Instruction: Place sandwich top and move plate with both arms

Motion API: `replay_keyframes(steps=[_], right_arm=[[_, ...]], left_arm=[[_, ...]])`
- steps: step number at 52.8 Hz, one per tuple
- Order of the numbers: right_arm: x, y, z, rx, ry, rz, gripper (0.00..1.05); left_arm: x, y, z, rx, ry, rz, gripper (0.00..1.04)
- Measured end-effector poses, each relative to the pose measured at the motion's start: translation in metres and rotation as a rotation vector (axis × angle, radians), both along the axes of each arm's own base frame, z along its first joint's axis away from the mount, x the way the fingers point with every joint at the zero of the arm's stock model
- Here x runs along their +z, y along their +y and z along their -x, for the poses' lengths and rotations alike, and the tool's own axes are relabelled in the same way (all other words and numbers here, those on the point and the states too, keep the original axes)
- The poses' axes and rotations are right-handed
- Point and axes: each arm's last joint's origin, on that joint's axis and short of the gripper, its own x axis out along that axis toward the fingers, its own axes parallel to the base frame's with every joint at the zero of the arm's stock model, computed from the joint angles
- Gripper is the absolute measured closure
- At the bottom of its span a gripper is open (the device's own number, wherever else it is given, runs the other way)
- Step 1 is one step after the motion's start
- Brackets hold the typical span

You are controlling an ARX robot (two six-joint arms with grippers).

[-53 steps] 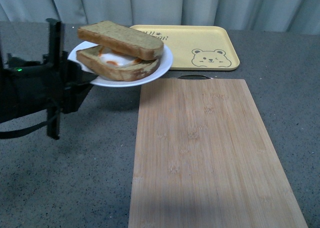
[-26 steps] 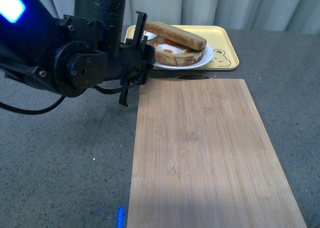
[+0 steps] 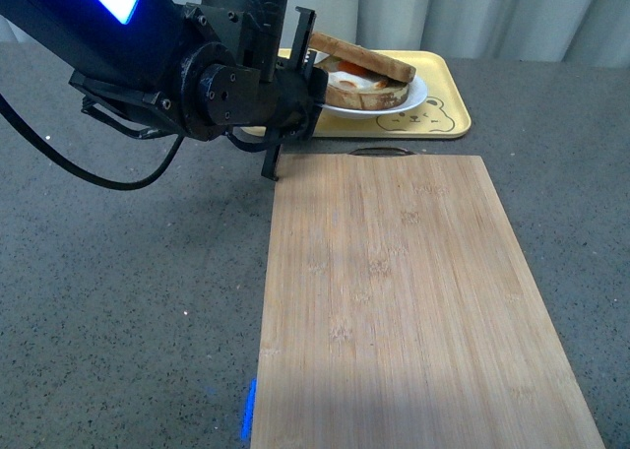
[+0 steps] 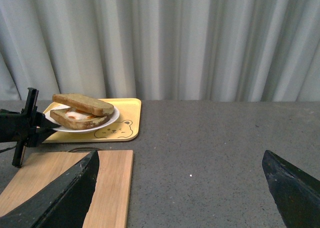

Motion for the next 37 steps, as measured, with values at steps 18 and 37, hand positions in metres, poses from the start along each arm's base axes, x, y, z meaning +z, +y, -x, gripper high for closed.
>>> replay_keyframes(steps=[18,37], right_arm=[[0.0,0.0,0.0,0.0,0.0,0.0,0.09],[0.0,0.0,0.0,0.0,0.0,0.0,0.09]], left_arm=[[0.008,0.01,0.022,-0.04,0.002,-0.101,0.47],[0.035,0.061,0.096,-0.003,-0.439,-0.926,0.28]])
